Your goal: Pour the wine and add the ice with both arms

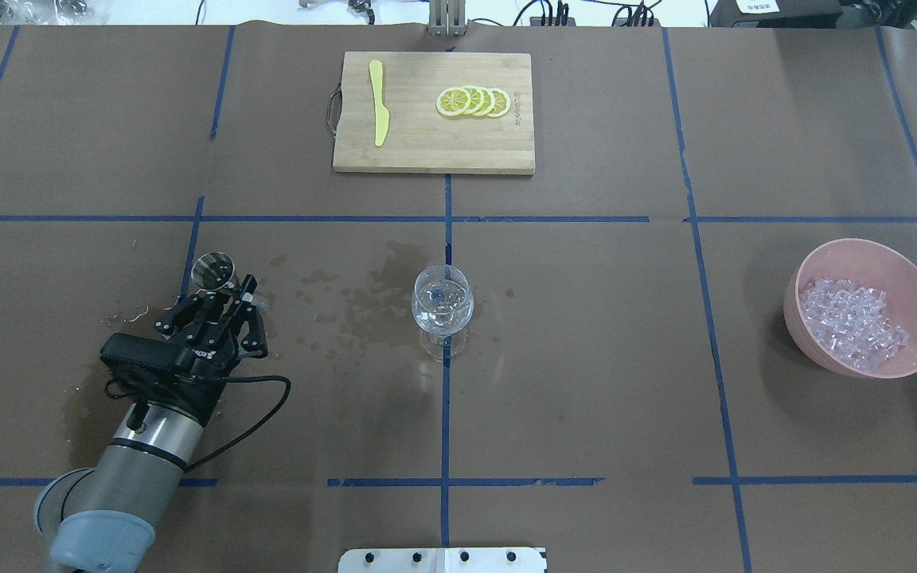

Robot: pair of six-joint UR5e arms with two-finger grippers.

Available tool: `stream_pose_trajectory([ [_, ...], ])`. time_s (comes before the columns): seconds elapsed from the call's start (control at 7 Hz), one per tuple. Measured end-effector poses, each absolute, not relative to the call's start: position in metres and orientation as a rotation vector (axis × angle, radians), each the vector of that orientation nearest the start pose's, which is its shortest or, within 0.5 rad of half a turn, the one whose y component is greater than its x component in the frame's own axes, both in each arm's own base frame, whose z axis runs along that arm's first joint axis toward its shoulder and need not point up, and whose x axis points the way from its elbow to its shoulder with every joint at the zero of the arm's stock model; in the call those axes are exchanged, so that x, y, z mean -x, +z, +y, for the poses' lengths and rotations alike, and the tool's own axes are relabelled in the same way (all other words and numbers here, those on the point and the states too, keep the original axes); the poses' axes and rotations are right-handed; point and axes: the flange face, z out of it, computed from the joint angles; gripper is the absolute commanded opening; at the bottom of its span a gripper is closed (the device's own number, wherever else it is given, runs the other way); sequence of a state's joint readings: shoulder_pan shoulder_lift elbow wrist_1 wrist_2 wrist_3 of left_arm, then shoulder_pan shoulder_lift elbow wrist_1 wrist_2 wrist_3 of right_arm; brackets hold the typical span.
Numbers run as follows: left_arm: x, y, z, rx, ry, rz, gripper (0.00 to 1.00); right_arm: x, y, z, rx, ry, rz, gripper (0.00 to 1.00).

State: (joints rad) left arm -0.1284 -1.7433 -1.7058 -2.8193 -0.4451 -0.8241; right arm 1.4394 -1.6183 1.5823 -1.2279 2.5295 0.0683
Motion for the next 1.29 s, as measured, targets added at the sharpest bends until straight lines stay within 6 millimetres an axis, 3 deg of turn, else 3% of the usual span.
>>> stream_pose_trajectory([
  [0.29,-0.478,0.306,-0.288,-1.374,-0.370,0.867,0.00,0.013,0.626,-0.487,-0.186,-0.206,-0.975,1.00],
  [0.43,-0.483,0.290,-0.287,-1.398,-0.339,0.850,0.00,0.013,0.626,-0.487,-0.185,-0.205,-0.975,1.00],
  [1.0,-0.499,0.251,-0.279,-1.456,-0.236,0.800,0.00,0.014,0.629,-0.487,-0.177,-0.205,-0.976,1.00],
  [1.29,-0.510,0.244,-0.279,-1.456,-0.175,0.749,0.00,0.015,0.630,-0.487,-0.175,-0.205,-0.976,1.00],
])
